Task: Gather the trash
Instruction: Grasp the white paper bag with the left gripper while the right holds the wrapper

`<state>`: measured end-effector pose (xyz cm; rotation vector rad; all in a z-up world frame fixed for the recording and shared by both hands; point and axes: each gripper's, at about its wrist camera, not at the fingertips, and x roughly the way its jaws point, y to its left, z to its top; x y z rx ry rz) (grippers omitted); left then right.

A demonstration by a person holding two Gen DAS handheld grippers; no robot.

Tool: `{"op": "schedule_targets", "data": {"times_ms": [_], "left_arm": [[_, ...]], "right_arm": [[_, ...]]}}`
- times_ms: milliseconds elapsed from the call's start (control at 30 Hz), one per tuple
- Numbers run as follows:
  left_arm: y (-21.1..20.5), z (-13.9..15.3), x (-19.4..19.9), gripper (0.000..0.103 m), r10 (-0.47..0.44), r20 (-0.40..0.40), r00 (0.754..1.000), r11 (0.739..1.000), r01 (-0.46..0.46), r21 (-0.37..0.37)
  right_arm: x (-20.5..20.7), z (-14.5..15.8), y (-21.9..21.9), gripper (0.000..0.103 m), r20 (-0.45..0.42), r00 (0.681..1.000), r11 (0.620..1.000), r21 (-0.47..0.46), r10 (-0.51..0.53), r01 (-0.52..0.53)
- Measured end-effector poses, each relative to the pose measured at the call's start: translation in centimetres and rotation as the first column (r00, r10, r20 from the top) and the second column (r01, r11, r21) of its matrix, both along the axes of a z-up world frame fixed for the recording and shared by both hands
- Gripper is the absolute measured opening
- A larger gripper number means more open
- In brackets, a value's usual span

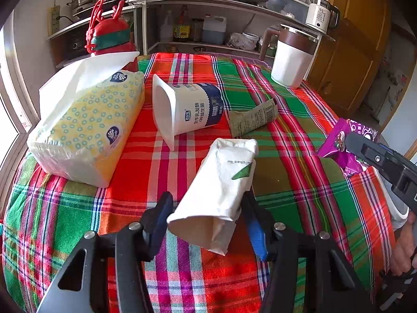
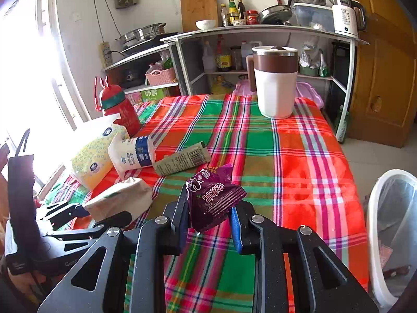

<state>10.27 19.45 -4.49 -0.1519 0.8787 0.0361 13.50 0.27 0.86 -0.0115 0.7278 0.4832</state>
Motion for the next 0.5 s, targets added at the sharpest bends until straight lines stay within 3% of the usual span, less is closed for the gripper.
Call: {"op": "schedule_targets", "data": {"times_ms": [133, 200, 500], "left_arm": [[-0.4, 0.1, 0.0, 0.043, 0.002, 0.003, 1.000, 1.000, -0.002, 0.007], [-0.8, 0.2, -0.1, 0.034, 0.003, 0.006, 1.000, 1.000, -0.003, 0.007], [-2.7, 0.8, -1.0, 0.031, -0.004, 0.027, 1.000, 1.000, 0.004, 0.009]], "right_arm": [[-0.5, 0.4, -0.7, 0.027, 0.026, 1.000, 1.000, -0.008, -0.010, 0.011], [-0.6, 0.4, -1.1, 0.027, 0.023, 1.000, 1.000, 0.000, -0.015, 0.015], [-1.9, 1.0, -2.8, 0.027, 0.059, 0.998, 0.999, 0.002, -0.038, 0.038]]}}
